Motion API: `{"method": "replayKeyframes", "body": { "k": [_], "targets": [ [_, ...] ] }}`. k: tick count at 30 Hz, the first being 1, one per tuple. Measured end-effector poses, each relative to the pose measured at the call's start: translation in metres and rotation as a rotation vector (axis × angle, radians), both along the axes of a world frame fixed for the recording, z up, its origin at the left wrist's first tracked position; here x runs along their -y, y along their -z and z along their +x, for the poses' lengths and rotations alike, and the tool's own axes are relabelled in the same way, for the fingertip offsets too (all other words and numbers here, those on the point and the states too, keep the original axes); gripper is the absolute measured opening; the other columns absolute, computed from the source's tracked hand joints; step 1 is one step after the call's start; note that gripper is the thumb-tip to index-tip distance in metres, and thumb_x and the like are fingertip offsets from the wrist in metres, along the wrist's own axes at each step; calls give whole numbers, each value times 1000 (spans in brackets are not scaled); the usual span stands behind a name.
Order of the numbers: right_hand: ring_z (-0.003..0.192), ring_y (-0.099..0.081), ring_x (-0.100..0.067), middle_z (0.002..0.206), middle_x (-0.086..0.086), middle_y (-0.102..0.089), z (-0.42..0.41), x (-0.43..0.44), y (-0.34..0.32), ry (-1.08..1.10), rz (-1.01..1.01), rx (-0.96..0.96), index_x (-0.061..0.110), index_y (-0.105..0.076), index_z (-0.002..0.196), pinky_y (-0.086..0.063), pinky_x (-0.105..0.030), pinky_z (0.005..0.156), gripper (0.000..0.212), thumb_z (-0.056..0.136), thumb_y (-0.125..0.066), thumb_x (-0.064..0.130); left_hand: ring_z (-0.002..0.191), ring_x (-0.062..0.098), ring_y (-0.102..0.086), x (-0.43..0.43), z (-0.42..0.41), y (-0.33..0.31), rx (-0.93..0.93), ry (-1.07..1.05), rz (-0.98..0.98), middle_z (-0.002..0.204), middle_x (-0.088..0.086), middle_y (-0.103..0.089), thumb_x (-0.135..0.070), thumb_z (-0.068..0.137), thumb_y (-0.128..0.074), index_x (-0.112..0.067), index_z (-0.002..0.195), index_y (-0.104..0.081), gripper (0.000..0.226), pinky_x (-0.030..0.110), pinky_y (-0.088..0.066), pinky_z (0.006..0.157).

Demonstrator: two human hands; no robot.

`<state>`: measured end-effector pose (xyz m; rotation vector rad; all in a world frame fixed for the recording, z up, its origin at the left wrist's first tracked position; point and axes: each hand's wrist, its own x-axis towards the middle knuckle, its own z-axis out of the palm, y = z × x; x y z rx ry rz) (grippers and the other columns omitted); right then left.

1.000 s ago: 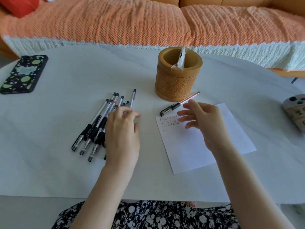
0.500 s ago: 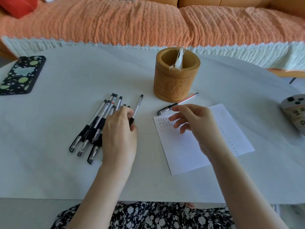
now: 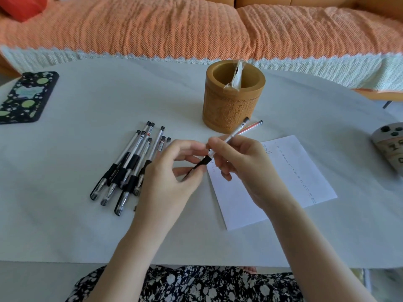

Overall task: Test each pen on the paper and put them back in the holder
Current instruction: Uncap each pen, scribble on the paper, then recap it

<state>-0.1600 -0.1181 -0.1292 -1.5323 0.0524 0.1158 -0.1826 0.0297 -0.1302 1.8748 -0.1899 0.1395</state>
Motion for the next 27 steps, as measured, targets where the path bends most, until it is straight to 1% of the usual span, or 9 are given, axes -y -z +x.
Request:
{"method": "replayKeyframes", "body": {
  "k": [4, 7, 9, 11, 14, 18, 20, 24, 27],
  "targets": [
    [48, -42, -15, 56, 0, -55, 1, 4, 0, 60, 15, 37, 1, -66, 84, -37, -22, 46, 20, 93, -59, 18, 86, 1, -62, 0, 6, 4, -38, -7, 60, 91, -10, -68, -15, 84, -66, -20, 103, -62, 20, 14, -50, 73],
    [47, -42, -15, 55, -1, -55, 0, 5, 0, 90, -7, 53, -3, -65, 87, -37, -23, 46, 22, 92, -60, 17, 69, -4, -59, 5, 6, 5, -96, 91, 128, 79, -9, -66, -18, 91, -55, -20, 103, -62, 13, 9, -42, 64],
    [46, -42, -14, 55, -1, -55, 0, 6, 0, 97, -7, 63, -3, -65, 85, -37, -23, 46, 22, 93, -59, 17, 71, -6, -54, 8, 5, 6, -66, 98, 213, 78, -12, -62, -18, 95, -48, -20, 103, -62, 16, 6, -37, 62],
    [45, -43, -13, 54, 0, -55, 0, 6, 0, 93, -2, 71, -1, -65, 83, -38, -22, 46, 22, 93, -58, 17, 75, -6, -52, 12, 6, 4, -74, 102, 244, 80, -15, -62, -22, 98, -42, -22, 101, -60, 18, 7, -36, 61],
    [44, -43, -12, 54, 0, -54, 1, 7, -1, 96, 15, 76, 0, -64, 82, -38, -20, 44, 21, 94, -56, 16, 56, -3, -47, 16, 7, 3, -102, 121, 265, 62, -21, -56, -28, 98, -38, -22, 98, -56, 19, 13, -32, 50],
    [47, -42, -14, 56, 0, -54, 1, 11, -1, 93, 58, 80, 2, -64, 83, -37, -20, 47, 21, 95, -55, 17, 51, 15, -43, 14, 10, 6, -95, 116, 239, 66, 7, -57, -39, 96, -41, -33, 99, -56, 16, 27, -32, 51],
    [46, -41, -15, 55, -1, -54, 0, 11, 0, 113, 66, 79, 2, -65, 80, -36, -21, 45, 21, 93, -58, 17, 54, 16, -48, 13, 11, 8, -118, 126, 224, 63, 2, -57, -41, 95, -43, -33, 99, -55, 15, 33, -37, 54],
    [40, -36, -14, 51, -4, -45, 2, 18, 0, 266, 153, 28, 8, -53, 62, -29, -21, 40, 29, 88, -64, 16, 48, 6, -40, 5, 10, 13, -145, 66, 224, 49, -11, -40, -59, 79, -52, -33, 98, -57, 33, 18, -26, 46],
    [39, -47, -16, 49, -3, -46, 6, 29, 0, 378, 312, -38, 11, -51, 71, -31, -20, 39, 18, 88, -58, 12, 53, -5, -45, 0, 7, 13, -153, 22, 356, 51, -9, -35, -55, 70, -67, -36, 97, -57, 34, 14, -29, 48]
  ]
}}
